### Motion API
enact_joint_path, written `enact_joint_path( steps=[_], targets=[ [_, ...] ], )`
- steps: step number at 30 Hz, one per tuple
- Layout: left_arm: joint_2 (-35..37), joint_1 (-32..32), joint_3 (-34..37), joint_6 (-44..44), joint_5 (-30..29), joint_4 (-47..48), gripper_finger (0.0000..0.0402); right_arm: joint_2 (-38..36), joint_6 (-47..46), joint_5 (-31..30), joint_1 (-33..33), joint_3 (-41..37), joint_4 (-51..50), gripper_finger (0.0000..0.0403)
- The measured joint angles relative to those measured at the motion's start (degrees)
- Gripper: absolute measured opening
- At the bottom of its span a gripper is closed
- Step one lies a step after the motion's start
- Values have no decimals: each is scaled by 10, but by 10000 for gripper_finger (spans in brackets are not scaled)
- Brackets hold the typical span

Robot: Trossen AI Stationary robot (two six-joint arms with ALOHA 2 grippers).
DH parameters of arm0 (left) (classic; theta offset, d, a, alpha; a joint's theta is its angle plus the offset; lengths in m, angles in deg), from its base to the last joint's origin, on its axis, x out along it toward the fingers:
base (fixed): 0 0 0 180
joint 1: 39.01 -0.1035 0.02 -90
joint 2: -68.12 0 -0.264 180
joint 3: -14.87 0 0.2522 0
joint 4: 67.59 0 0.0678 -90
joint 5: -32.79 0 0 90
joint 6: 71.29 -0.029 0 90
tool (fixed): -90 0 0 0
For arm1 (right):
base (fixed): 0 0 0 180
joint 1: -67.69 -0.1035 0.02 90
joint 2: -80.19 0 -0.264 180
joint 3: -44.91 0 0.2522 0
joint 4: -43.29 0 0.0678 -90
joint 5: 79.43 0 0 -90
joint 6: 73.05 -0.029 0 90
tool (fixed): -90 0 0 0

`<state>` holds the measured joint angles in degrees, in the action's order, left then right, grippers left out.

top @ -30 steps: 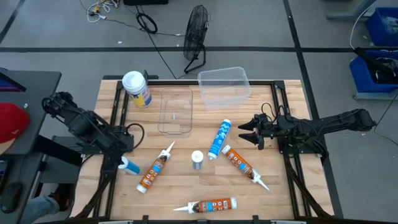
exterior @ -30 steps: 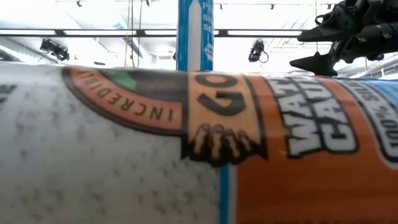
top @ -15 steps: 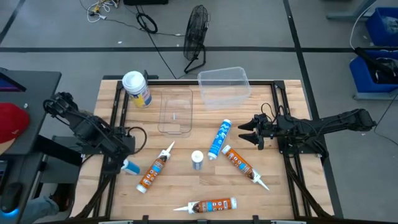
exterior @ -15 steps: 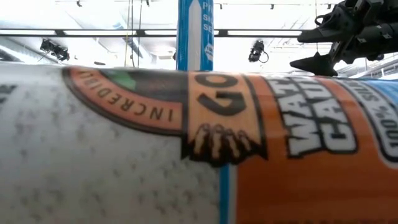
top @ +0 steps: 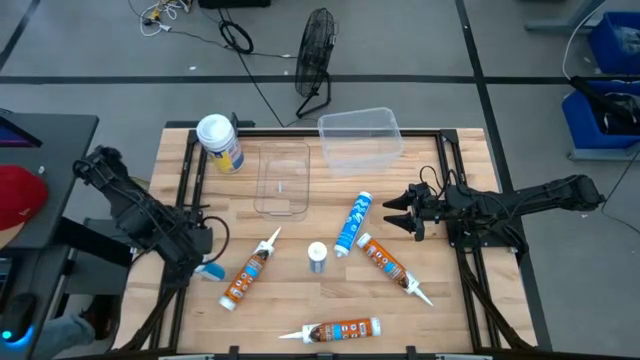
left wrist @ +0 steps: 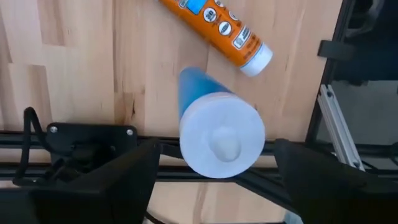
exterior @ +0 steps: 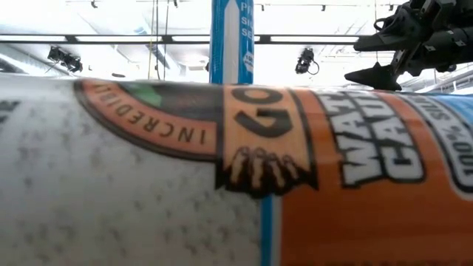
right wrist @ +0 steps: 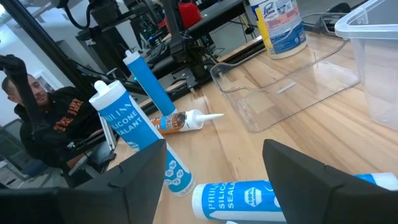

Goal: Pick & place silicon tubes, Sealant and Lysol wipes
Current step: Put the bottom left blue sealant into the transparent bin

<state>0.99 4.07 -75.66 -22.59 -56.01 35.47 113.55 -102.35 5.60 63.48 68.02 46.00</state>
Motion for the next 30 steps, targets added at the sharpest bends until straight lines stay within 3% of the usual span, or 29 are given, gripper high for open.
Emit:
enact_joint_path(
  steps=[11, 25, 30],
  targets=[
    [-13, 39, 1, 11, -55, 0, 324, 0, -2, -1, 0, 0, 0, 272],
    [-19, 39, 53, -2, -40, -13, 323, 0, -1, -1, 0, 0, 2, 272],
    [-19, 39, 53, -4, -39, -16, 299, 0, -2, -1, 0, 0, 3, 272]
  ],
)
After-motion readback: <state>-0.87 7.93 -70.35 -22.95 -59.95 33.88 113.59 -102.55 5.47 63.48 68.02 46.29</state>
